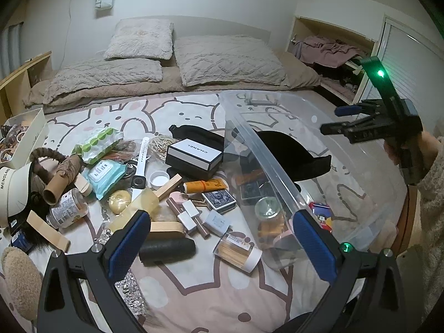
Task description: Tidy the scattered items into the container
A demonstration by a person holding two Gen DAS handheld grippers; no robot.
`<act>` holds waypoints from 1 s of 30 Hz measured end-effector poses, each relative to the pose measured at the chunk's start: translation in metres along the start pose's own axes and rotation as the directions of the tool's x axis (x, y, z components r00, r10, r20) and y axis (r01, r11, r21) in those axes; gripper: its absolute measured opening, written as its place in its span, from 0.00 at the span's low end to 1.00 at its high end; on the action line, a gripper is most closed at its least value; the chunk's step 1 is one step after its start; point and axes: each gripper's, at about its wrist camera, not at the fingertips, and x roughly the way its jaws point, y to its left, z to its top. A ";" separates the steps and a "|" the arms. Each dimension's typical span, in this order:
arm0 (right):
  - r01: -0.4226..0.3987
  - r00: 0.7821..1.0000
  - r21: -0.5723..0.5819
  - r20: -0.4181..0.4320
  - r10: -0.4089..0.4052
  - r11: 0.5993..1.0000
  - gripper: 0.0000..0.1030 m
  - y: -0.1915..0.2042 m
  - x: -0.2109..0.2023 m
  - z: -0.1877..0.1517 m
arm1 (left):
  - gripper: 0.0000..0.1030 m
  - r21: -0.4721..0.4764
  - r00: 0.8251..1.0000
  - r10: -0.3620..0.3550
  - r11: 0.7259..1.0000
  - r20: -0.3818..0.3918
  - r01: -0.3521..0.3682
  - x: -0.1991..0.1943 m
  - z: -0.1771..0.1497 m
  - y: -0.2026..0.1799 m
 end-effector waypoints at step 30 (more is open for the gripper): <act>0.038 0.930 -0.254 -0.345 -0.127 0.966 0.37 0.056 0.107 -0.046 | 1.00 -0.004 1.000 -0.018 1.000 -0.002 0.018 -0.002 -0.003 0.004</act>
